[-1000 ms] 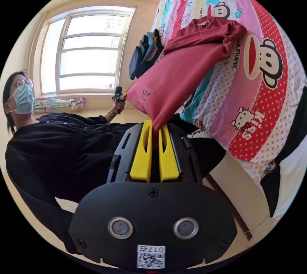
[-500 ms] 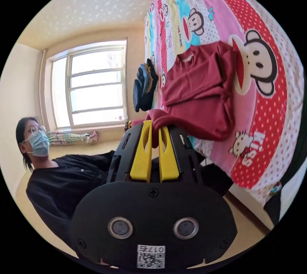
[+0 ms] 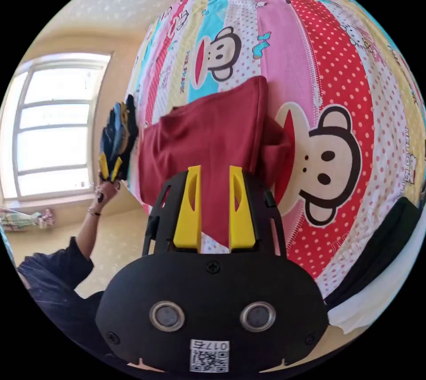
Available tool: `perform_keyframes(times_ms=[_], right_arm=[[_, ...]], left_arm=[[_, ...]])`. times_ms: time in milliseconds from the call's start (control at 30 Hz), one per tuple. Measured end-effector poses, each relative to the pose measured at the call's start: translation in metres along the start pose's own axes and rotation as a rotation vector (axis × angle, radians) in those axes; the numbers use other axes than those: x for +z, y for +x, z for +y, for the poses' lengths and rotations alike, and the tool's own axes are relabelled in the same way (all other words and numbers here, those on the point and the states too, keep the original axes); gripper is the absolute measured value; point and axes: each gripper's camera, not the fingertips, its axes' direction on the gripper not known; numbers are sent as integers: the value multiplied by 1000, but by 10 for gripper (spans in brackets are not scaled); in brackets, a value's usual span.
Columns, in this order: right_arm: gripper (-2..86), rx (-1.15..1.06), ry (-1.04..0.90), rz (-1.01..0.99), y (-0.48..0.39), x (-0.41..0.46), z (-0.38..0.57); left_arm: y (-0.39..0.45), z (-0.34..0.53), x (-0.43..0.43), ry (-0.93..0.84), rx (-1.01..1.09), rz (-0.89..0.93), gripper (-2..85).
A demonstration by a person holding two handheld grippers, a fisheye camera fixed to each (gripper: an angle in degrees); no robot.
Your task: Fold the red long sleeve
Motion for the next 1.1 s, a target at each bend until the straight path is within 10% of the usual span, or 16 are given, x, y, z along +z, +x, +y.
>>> perform_keyframes(times_ms=[300,467,633,1100], right_arm=[[54,37,21,579,-50,73,63],[50,-106,161,437,-135,98,54],[35,-219,-135,577,-125,235,19],[20,-151,-158,304,-72,192,-6]], left_arm=[[-16,11,-19,-24,28,-104,144],[-41,23,-20,-37,15,-165,157],[-80,29,-34,5,-71,-110,168],[-171,69,-1,-14,55,-723,121]])
